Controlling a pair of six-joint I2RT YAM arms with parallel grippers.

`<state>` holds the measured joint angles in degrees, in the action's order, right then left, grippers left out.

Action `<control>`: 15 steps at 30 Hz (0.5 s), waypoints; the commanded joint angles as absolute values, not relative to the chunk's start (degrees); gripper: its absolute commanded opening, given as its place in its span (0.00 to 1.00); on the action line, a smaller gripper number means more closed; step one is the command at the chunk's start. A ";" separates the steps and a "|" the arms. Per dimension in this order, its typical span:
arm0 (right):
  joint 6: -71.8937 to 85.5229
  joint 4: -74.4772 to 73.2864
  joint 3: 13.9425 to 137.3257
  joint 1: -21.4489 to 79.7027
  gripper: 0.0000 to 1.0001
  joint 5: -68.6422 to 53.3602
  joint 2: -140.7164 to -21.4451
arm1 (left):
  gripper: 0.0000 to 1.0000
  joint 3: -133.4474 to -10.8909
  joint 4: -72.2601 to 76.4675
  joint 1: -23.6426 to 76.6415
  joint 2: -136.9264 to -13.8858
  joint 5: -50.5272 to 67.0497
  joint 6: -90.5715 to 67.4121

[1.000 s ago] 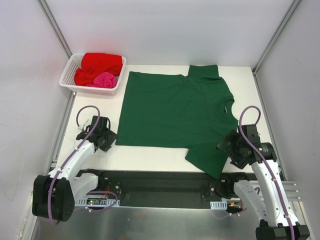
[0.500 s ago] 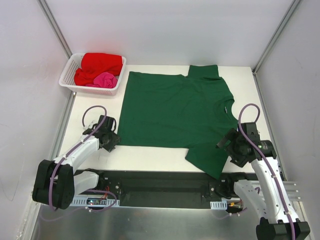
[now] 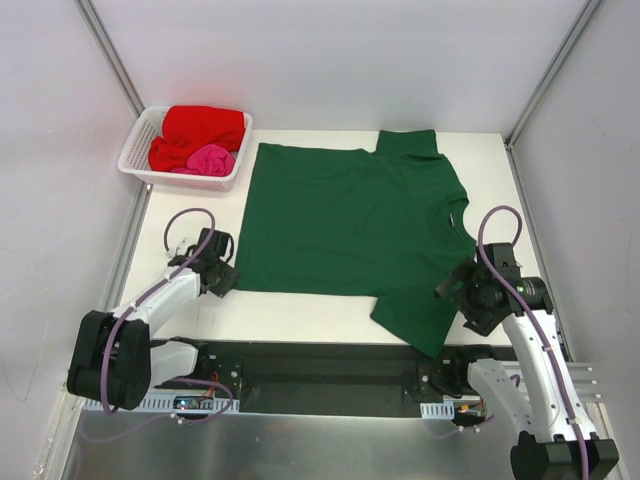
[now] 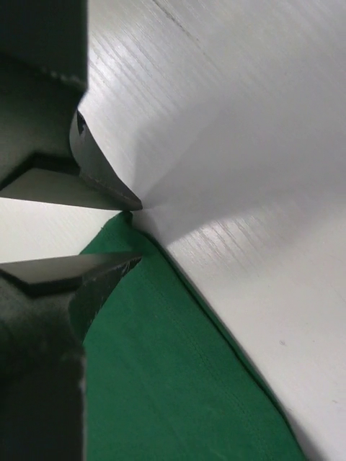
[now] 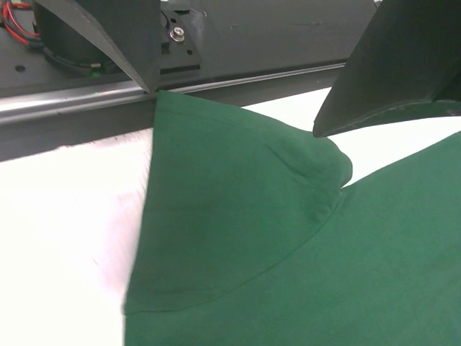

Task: Fold and stack the t-shirts

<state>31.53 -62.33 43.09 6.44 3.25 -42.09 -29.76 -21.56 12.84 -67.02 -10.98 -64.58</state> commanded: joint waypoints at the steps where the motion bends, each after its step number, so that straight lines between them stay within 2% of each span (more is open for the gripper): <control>1: 33.05 -65.57 44.12 3.70 0.96 2.83 -43.33 | 0.27 -29.36 -21.10 13.62 -69.52 -11.25 -65.74; 2: 32.96 -65.22 43.34 3.34 0.96 2.20 -44.03 | 0.22 -29.27 -21.09 13.80 -69.52 -11.08 -65.83; 5: 32.61 -62.76 42.80 3.08 0.96 2.28 -44.64 | 0.22 -28.74 -21.35 13.80 -67.94 -10.73 -65.92; 9: 28.67 -62.84 49.54 2.73 0.96 4.83 -48.76 | 0.58 -30.92 -27.49 13.80 -62.59 -9.75 -63.21; 11: 27.08 -62.67 53.15 2.72 0.96 7.37 -50.70 | 0.70 -32.69 -31.01 13.80 -58.64 -10.80 -61.10; 15: 20.67 -58.12 61.51 2.29 0.96 7.39 -58.43 | 0.84 -43.11 -38.58 13.62 -53.44 -15.03 -50.32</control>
